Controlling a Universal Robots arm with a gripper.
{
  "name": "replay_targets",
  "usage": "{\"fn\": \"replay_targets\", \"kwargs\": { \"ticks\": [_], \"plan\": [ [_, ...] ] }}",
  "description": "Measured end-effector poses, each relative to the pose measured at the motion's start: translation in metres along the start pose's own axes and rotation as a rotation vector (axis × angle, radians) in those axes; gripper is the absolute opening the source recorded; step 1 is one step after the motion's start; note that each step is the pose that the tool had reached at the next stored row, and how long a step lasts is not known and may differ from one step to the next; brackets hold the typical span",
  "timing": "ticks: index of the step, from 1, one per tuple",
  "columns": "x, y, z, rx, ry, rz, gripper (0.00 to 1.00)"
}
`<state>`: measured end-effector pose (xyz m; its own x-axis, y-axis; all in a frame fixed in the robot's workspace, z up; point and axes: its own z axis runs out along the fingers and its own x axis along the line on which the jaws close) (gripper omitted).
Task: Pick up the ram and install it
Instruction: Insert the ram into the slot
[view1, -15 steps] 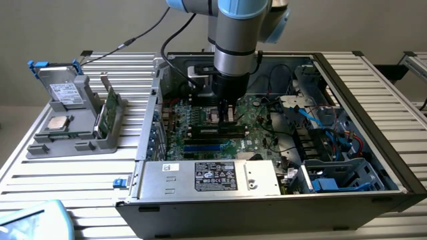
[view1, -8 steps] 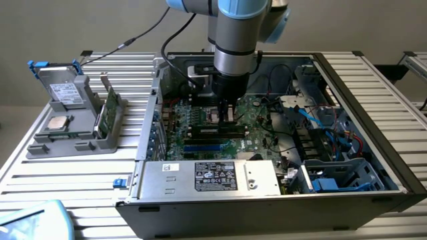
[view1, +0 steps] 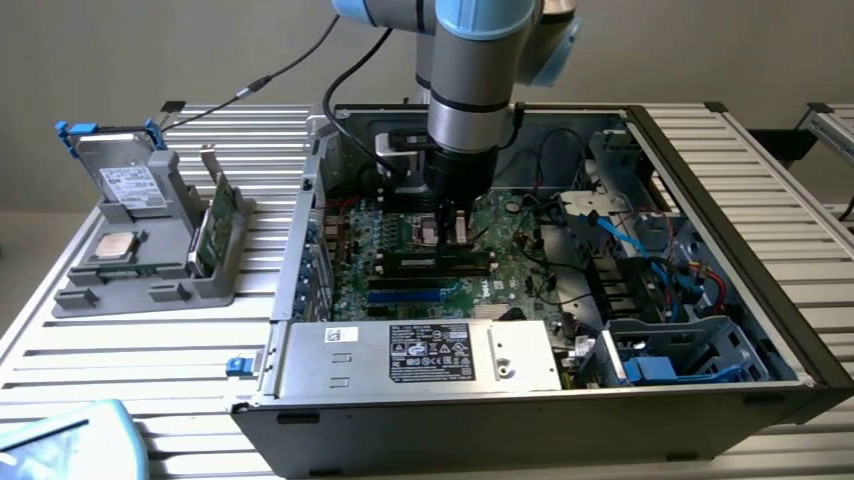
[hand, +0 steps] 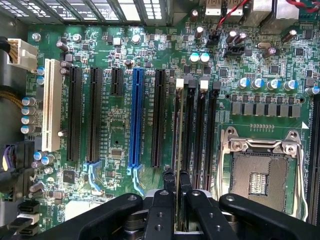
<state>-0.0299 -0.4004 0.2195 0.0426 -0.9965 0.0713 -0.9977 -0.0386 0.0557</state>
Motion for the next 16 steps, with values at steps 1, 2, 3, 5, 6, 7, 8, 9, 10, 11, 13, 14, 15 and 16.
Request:
{"fn": "replay_targets", "kwargs": {
  "ticks": [1,2,3,5,6,7,8,9,10,11,13,14,15,16],
  "plan": [
    [0.0,0.0,0.0001,0.0,0.0001,0.0,0.15],
    [-0.0001,0.0,0.0002,0.0,0.0001,0.0,0.15],
    [-0.0001,0.0,0.0003,0.0001,-0.0001,0.0,0.15],
    [-0.0001,0.0,0.0004,0.0001,-0.0001,0.0,0.15],
    [-0.0001,0.0,0.0004,0.0001,-0.0001,0.0,0.15],
    [-0.0001,0.0,0.0004,0.0001,-0.0001,0.0,0.15],
    [-0.0001,0.0,0.0004,0.0001,-0.0001,0.0,0.15],
    [-0.0001,0.0,0.0004,0.0001,-0.0001,0.0,0.15],
    [-0.0001,0.0,0.0004,0.0001,-0.0001,0.0,0.15],
    [-0.0001,0.0,0.0004,0.0,0.0001,0.0,0.16],
    [-0.0001,0.0,0.0004,0.0001,0.0,0.0,0.29],
    [-0.0001,0.0,0.0004,0.0001,0.0,0.0,0.29],
    [-0.0001,0.0,0.0004,0.0001,0.0,0.0,0.35],
    [-0.0001,0.0,0.0004,0.0001,0.0,0.0,0.35]
  ]
}}
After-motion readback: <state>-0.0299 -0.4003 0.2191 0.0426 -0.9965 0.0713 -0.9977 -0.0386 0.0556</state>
